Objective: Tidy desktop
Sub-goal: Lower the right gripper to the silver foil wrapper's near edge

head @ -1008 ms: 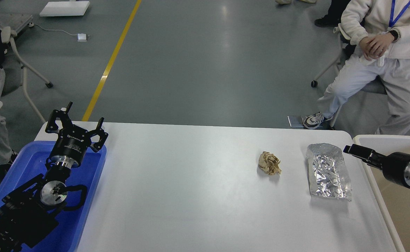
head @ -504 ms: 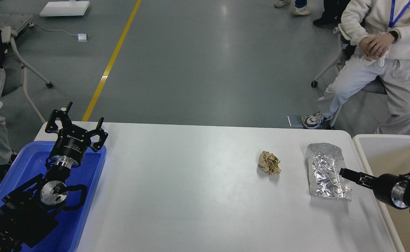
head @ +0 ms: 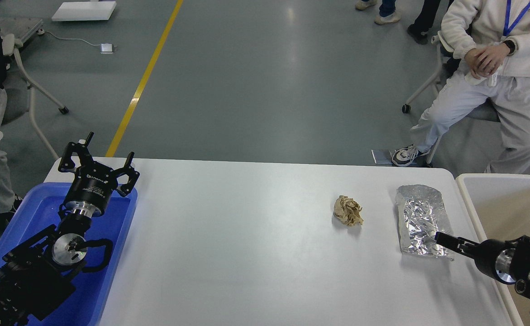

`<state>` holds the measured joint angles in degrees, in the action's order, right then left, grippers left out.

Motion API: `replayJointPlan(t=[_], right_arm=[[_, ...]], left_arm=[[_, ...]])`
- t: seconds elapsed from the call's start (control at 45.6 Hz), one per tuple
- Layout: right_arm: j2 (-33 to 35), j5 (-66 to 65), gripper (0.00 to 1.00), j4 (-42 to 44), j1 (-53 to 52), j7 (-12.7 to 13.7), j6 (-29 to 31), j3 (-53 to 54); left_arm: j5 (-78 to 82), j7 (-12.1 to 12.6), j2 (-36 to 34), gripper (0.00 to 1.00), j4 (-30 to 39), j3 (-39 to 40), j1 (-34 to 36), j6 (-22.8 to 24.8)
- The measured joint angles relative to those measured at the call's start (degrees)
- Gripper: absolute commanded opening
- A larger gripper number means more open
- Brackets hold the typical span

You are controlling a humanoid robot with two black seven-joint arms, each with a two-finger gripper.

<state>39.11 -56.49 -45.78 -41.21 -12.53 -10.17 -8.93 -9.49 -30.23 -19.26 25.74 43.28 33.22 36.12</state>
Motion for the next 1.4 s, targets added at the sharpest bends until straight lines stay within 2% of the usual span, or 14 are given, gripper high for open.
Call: replayJointPlan(t=[0.46,0.592,0.658,0.965,1.03,1.403], right_arm=[[-0.95,-0.45,0.96,1.51,1.18,-0.26,-2.61,-0.82],[-1.26,-0.53,0.79,1.67,1.35,-0.37,-3.84,-1.75],[-1.57,-0.58,0.59,1.67,1.44,-0.58,-4.41,-2.11],[-2.24,-0.49,0.04,1.81,1.61,-1.14,-5.53,-3.03],[-2.29,-0.46,0.0,1.83,1.61,-1.17,-5.61,-3.51],[-2.36,0.62,0.0,2.09,1.44,-0.96,-5.81,-4.87]], left_arm=[[0.0,0.0,-0.01,1.0,0.0,0.0,0.0,0.0],[0.0,0.0,-0.01,1.0,0.0,0.0,0.0,0.0],[0.0,0.0,-0.01,1.0,0.0,0.0,0.0,0.0],[0.0,0.0,0.01,1.0,0.01,0.0,0.0,0.0],[0.0,0.0,0.01,1.0,0.01,0.0,0.0,0.0],[0.0,0.0,0.01,1.0,0.01,-0.02,0.0,0.0]])
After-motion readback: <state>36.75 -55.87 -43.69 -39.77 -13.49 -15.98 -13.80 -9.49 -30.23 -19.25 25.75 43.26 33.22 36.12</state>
